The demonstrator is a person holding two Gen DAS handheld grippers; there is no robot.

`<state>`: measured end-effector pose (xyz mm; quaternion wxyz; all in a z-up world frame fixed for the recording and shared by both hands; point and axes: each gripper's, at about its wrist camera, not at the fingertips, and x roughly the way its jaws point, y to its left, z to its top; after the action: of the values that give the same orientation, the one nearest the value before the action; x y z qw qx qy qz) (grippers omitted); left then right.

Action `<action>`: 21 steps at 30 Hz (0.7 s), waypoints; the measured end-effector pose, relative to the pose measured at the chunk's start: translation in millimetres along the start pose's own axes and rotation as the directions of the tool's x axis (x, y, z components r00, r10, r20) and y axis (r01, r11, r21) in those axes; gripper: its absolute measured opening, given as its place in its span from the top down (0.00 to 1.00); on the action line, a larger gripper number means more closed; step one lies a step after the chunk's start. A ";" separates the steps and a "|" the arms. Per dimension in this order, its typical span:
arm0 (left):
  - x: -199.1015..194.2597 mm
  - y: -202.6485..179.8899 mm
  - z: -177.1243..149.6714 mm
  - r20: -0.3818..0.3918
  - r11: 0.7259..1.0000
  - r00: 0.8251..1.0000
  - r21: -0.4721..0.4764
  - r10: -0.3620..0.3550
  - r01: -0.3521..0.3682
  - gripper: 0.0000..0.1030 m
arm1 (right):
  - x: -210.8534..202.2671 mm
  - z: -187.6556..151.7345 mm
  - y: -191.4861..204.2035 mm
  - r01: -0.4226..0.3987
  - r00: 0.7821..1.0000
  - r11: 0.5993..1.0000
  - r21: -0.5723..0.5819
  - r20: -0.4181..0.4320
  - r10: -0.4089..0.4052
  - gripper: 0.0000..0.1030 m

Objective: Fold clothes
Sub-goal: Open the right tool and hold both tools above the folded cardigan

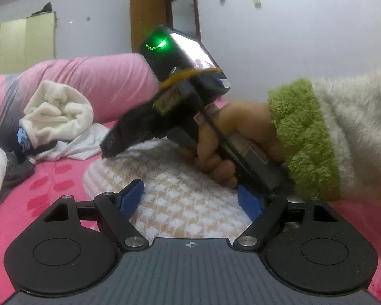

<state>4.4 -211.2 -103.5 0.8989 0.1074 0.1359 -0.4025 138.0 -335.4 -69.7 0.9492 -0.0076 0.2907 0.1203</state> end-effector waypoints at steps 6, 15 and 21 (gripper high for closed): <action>-4.1 1.5 2.5 -0.004 1.000 1.000 -0.012 0.002 -0.003 0.22 | 3.9 -7.1 9.7 0.046 0.999 0.998 -0.035 0.002 -0.046 0.76; -69.5 39.9 4.4 0.079 0.965 0.997 -0.263 0.015 0.006 0.22 | -59.2 51.9 31.5 0.119 0.993 0.990 -0.072 -0.014 -0.121 0.74; -48.9 52.9 -8.8 -0.060 0.901 0.995 -0.431 -0.082 0.048 0.35 | -61.7 52.1 51.1 0.088 0.955 0.985 -0.149 -0.270 -0.126 0.75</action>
<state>11.6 -140.0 -91.2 0.8807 -0.0820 0.2586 -0.3882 105.3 -295.2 10.6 0.9013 -0.1043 0.4116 0.0858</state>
